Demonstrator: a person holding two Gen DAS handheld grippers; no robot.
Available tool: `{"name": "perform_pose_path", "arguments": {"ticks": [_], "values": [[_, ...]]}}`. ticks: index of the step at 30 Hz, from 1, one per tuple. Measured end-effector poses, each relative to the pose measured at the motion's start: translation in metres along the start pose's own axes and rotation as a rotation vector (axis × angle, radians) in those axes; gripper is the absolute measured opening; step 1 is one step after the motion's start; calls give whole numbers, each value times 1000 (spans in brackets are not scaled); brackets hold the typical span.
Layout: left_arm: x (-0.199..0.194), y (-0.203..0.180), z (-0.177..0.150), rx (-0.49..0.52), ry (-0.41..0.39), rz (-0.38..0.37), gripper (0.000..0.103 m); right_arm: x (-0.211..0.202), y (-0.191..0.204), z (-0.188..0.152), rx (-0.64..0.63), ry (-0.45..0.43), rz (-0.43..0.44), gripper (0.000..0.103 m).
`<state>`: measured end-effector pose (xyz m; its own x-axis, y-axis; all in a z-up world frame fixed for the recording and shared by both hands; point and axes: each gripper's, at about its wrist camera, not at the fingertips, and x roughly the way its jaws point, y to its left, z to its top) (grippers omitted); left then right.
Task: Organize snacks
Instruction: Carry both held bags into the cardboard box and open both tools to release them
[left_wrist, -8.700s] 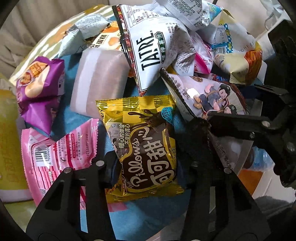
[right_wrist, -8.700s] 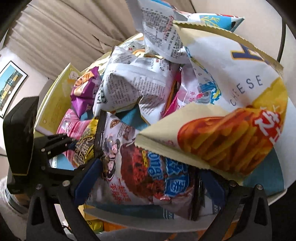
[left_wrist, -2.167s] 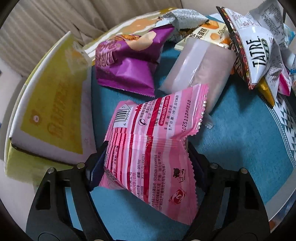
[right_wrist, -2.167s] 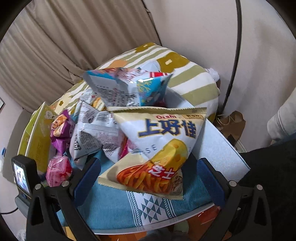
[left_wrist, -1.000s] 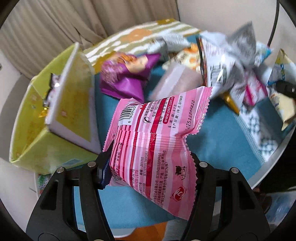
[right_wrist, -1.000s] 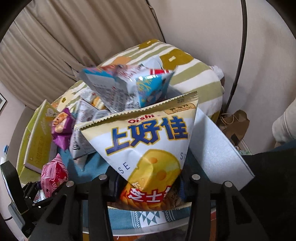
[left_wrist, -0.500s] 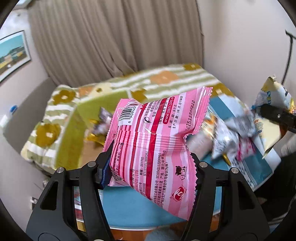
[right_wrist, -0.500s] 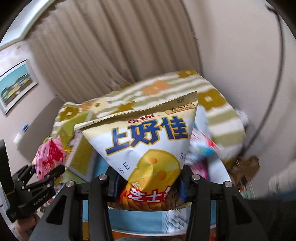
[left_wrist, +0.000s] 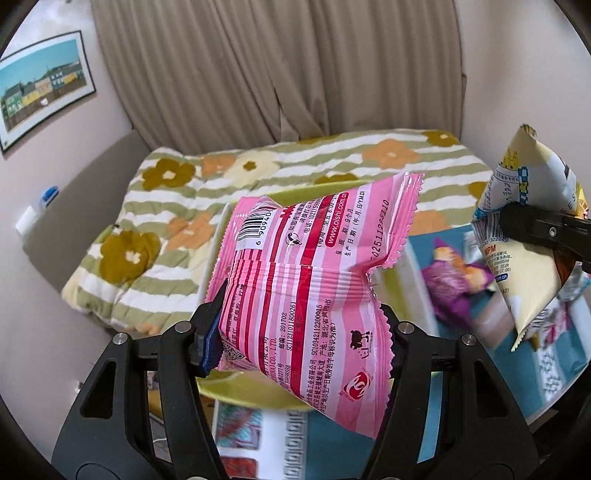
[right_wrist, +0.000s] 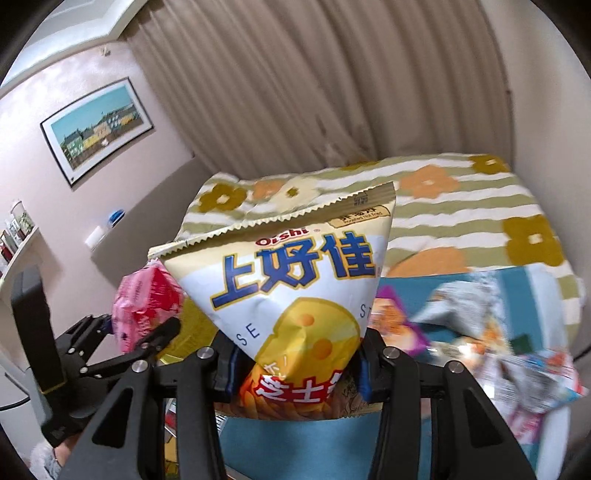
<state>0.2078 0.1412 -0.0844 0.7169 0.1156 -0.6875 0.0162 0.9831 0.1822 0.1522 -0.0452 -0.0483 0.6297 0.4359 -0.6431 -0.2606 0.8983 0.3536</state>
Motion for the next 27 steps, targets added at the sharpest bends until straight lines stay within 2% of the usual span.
{"name": "perform_pose_path", "arguments": {"ticks": [6, 8, 9, 10, 12, 17, 23, 27], "values": [[52, 21, 2, 49, 70, -40, 58, 56, 28, 12, 8, 67, -20, 43], [65, 24, 2, 73, 73, -54, 64, 69, 32, 14, 21, 86, -42, 43], [69, 25, 1, 81, 77, -55, 80, 73, 34, 14, 28, 91, -55, 43], [76, 27, 1, 90, 86, -59, 103, 76, 35, 15, 37, 97, -68, 43], [79, 31, -2, 94, 72, -74, 103, 81, 33, 13, 60, 110, -89, 43], [81, 46, -11, 79, 101, -122, 103, 94, 28, 6, 86, 147, -118, 43], [65, 67, -25, 19, 125, -97, 103, 104, 35, 5, 54, 185, -108, 43], [55, 75, -27, -14, 136, -58, 103, 113, 46, 10, -19, 217, -79, 43]]}}
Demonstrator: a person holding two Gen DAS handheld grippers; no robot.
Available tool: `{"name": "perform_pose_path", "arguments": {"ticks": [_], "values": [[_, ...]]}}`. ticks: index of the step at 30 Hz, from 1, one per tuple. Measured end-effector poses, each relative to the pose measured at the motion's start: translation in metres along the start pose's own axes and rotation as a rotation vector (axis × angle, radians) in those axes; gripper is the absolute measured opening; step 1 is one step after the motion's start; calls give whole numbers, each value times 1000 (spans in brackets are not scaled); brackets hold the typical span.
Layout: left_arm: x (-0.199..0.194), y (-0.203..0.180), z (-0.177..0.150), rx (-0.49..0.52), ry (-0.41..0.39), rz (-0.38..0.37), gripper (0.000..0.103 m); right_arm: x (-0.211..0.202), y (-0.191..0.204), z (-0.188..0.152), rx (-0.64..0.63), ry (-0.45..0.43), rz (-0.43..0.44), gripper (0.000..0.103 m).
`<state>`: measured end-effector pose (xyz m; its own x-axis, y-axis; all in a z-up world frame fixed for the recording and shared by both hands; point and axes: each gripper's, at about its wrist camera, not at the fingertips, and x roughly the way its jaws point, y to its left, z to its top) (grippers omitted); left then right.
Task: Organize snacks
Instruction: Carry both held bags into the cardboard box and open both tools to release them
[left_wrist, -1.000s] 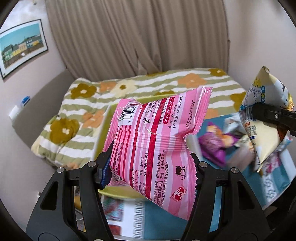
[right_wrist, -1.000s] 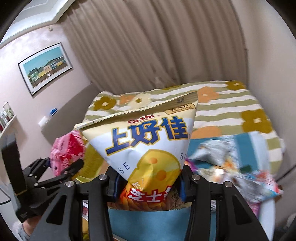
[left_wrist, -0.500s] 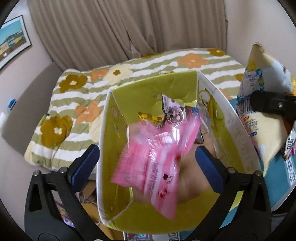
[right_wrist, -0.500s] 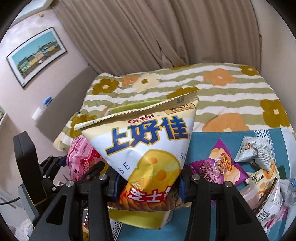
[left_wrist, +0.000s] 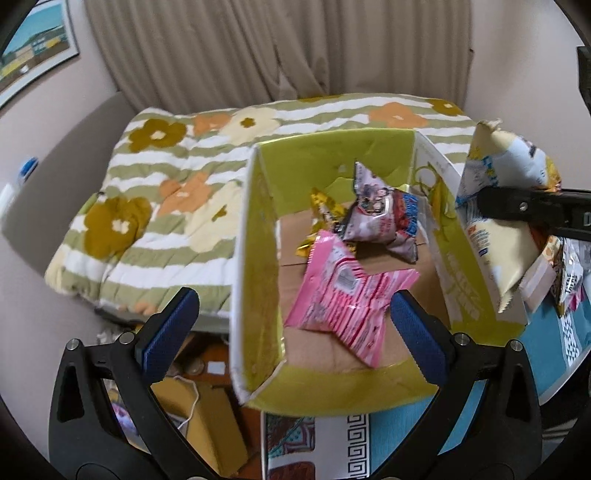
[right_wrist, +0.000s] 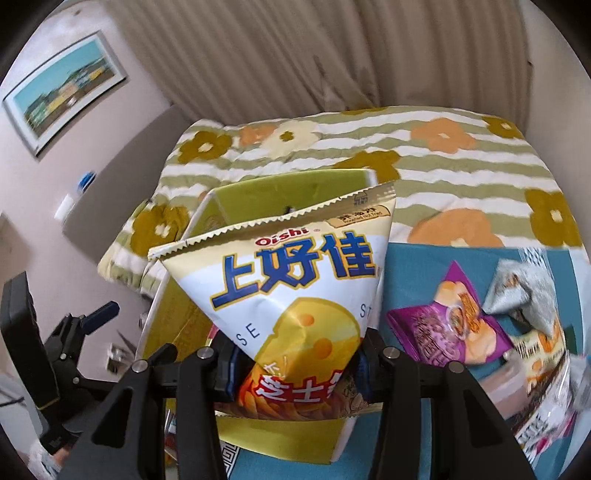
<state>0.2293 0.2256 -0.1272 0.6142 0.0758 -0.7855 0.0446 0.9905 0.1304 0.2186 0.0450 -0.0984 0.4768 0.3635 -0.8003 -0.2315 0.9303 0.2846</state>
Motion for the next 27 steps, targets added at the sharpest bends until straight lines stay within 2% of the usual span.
{"name": "perform_pose_path", "arguments": {"ticks": [7, 9, 10, 12, 13, 16, 20, 27], "values": [[-9, 12, -3, -60, 5, 7, 102, 27, 11, 5, -77, 87, 36, 43], [-10, 13, -5, -70, 9, 13, 102, 33, 11, 3, -78, 104, 43, 48], [-10, 13, -7, -74, 11, 15, 102, 36, 10, 2, -71, 108, 57, 53], [-11, 13, -10, -76, 13, 25, 102, 33, 10, 0, -60, 96, 87, 98], [-12, 13, -11, -76, 14, 27, 102, 30, 10, -2, -58, 73, 93, 103], [-11, 14, -15, -86, 20, 19, 102, 23, 11, -8, -70, 36, 95, 103], [-12, 14, -16, -93, 26, 11, 102, 25, 12, -14, -82, 64, 53, 103], [-25, 15, -7, -70, -14, -8, 102, 8, 16, -13, -73, 26, 19, 103]]}}
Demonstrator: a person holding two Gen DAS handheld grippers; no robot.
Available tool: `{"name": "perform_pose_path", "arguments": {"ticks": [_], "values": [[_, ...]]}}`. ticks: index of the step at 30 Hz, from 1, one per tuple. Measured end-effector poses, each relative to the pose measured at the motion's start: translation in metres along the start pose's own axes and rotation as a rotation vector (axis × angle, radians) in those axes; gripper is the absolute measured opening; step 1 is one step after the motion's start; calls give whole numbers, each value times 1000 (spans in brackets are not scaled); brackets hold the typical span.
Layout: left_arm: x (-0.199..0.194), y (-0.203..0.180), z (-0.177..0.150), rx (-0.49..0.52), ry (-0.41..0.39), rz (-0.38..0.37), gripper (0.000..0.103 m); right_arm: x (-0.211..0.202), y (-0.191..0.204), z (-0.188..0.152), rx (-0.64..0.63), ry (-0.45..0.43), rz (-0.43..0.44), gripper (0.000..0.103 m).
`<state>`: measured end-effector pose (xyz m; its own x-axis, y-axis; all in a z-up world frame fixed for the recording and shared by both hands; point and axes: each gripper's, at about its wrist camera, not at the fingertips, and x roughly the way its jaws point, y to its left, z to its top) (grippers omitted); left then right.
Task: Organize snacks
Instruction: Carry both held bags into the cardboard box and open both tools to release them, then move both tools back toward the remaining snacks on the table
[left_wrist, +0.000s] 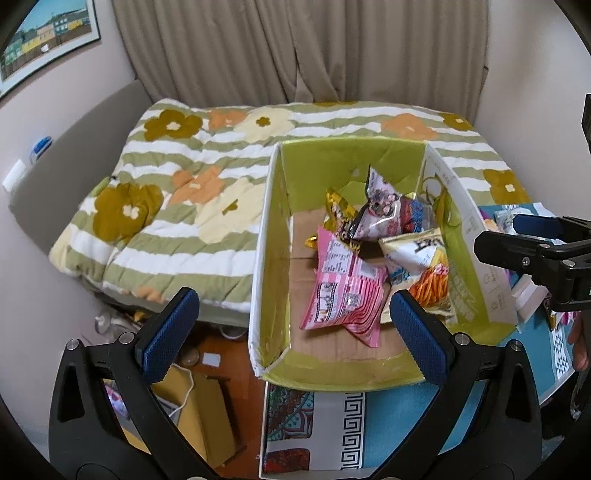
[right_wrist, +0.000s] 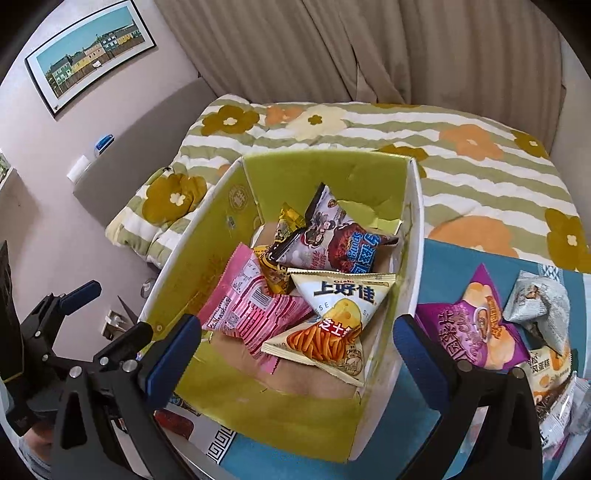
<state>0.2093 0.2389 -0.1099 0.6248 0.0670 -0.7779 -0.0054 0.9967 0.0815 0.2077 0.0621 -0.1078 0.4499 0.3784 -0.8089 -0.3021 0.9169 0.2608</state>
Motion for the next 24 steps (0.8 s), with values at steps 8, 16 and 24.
{"name": "perform_pose_path", "arguments": {"ticks": [8, 16, 24], "values": [[-16, -3, 13, 22, -32, -60, 102, -29, 10, -1, 16, -60, -54, 103], [-40, -35, 14, 48, -74, -112, 102, -76, 0, -11, 42, -151, -107, 103], [-66, -113, 12, 98, -110, -166, 102, -138, -42, -38, 49, -253, -175, 103]]}}
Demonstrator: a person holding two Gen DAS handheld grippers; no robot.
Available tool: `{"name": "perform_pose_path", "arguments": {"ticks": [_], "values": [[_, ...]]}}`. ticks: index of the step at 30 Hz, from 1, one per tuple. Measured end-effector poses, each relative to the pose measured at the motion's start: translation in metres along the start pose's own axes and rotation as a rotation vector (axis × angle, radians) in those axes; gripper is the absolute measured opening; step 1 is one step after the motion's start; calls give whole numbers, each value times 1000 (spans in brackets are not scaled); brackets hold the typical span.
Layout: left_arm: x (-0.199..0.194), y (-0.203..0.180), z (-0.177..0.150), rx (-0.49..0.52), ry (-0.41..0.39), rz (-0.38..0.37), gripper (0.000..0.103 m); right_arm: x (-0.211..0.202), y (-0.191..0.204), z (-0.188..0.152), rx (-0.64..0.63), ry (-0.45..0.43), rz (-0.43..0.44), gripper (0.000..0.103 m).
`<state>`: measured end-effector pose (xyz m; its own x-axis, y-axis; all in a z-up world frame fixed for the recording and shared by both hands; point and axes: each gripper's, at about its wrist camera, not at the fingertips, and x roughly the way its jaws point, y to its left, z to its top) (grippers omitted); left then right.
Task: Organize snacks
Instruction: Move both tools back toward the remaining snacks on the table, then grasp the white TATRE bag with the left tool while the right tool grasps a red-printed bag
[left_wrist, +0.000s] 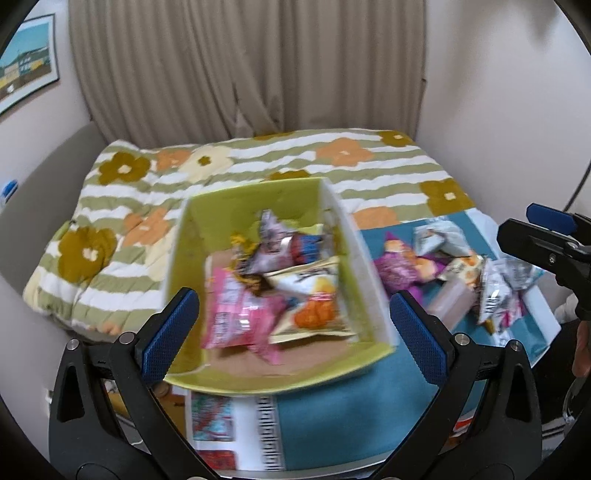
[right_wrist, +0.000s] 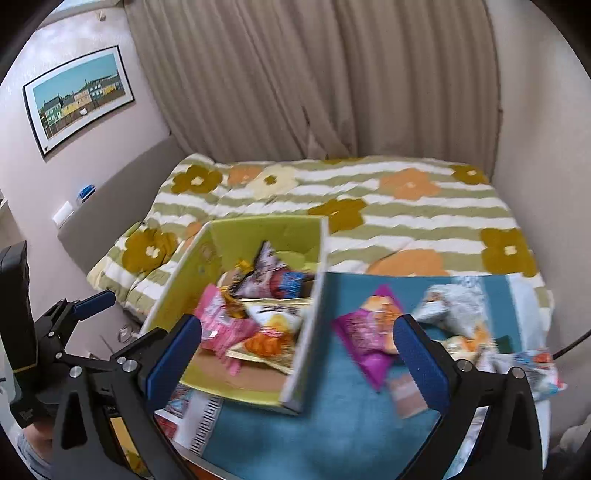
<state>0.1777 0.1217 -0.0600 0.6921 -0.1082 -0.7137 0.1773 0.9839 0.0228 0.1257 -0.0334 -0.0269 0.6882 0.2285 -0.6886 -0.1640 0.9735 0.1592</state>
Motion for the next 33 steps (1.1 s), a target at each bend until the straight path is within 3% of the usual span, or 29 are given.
{"name": "perform_pose_path", "arguments": {"ticks": [12, 17, 26, 29, 33], "values": [[3, -159, -6, 59, -5, -102, 102, -75, -135, -42, -11, -7, -124, 103], [17, -214, -15, 66, 34, -152, 102, -92, -191, -61, 17, -6, -97, 103], [67, -264, -27, 95, 104, -267, 102, -66, -258, -83, 41, 54, -62, 103], [85, -271, -32, 111, 86, -309, 102, -50, -270, -89, 54, 76, -42, 103], [117, -285, -40, 170, 120, -343, 102, -30, -282, -92, 71, 96, -35, 103]]}}
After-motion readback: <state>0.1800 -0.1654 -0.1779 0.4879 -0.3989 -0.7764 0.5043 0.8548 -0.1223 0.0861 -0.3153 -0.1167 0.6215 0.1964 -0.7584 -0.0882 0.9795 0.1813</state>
